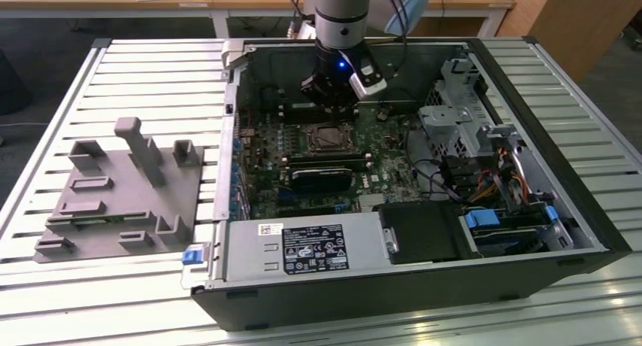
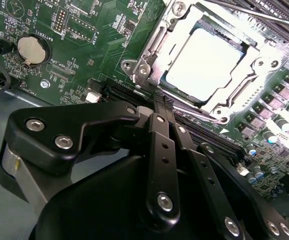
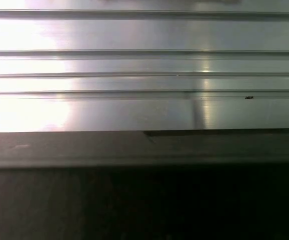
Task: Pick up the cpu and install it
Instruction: 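Install the first cpu locking lever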
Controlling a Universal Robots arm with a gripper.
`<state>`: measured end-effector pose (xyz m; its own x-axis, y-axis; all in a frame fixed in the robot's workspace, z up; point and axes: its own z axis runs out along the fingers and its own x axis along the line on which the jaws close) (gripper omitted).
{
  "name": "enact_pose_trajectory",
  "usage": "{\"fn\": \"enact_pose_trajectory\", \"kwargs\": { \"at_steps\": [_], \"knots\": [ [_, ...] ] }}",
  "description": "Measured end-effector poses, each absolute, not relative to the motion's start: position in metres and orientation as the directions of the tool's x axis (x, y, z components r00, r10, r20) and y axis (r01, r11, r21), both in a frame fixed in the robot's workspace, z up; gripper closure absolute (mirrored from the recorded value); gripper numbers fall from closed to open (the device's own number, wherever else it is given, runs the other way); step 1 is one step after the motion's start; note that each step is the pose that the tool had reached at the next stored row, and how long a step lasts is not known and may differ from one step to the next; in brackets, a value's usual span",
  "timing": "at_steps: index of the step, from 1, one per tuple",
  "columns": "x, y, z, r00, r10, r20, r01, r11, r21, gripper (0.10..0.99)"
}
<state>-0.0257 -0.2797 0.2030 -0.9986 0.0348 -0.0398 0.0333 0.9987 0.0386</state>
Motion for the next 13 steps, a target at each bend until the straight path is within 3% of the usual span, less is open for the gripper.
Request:
{"fn": "enact_pose_trajectory", "kwargs": {
  "at_steps": [13],
  "knots": [
    [-0.0257, -0.2797, 0.203, -0.999, 0.035, -0.04, 0.033, 0.999, 0.035, 0.98]
  ]
}}
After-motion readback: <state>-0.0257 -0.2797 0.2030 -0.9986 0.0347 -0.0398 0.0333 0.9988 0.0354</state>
